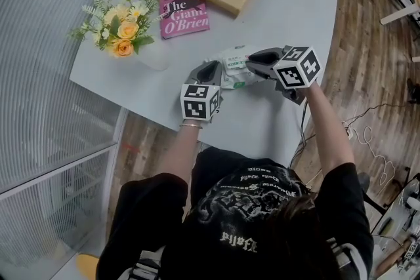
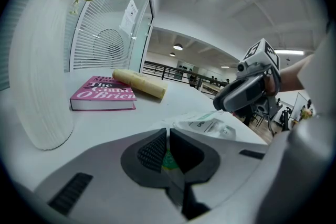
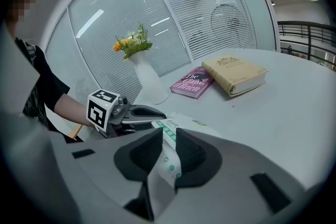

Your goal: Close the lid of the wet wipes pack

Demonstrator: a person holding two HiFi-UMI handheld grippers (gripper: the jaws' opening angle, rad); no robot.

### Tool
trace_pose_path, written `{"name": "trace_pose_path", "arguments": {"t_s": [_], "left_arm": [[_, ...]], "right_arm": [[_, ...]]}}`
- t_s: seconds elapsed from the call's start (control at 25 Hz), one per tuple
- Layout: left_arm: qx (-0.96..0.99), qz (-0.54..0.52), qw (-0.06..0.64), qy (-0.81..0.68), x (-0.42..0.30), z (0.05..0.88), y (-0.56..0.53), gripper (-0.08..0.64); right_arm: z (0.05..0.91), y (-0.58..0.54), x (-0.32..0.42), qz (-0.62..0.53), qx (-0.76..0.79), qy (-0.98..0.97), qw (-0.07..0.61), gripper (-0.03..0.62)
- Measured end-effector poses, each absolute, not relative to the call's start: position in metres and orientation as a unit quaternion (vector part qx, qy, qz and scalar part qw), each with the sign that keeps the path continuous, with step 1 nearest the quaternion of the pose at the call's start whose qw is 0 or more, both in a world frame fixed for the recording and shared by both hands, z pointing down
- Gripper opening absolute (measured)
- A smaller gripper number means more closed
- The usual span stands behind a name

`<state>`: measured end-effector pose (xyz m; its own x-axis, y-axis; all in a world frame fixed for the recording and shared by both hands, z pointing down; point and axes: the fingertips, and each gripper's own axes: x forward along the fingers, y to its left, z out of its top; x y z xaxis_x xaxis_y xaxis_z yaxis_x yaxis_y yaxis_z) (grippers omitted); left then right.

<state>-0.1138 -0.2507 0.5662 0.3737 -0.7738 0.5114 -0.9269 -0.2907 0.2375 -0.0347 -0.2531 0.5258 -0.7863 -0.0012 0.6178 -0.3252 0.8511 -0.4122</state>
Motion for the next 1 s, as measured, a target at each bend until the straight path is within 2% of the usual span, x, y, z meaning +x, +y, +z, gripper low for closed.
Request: {"name": "trace_pose_path", "arguments": {"t_s": [0.48, 0.72, 1.0], "left_arm": [[0.789, 0.152, 0.248, -0.542, -0.114, 0.566, -0.25, 0.021], [0.789, 0.152, 0.246, -0.542, -0.114, 0.566, -0.25, 0.021], [0.788, 0.153, 0.242, -0.546, -0.114, 0.566, -0.25, 0.021]], "right_arm": [[0.547, -0.235, -0.047, 0.239, 0.063, -0.897, 0.367, 0.066], [0.559, -0.239, -0.046, 0.224, 0.085, -0.887, 0.395, 0.008], [0.567, -0.234, -0.049, 0.15, 0.106, -0.874, 0.45, 0.002]]}}
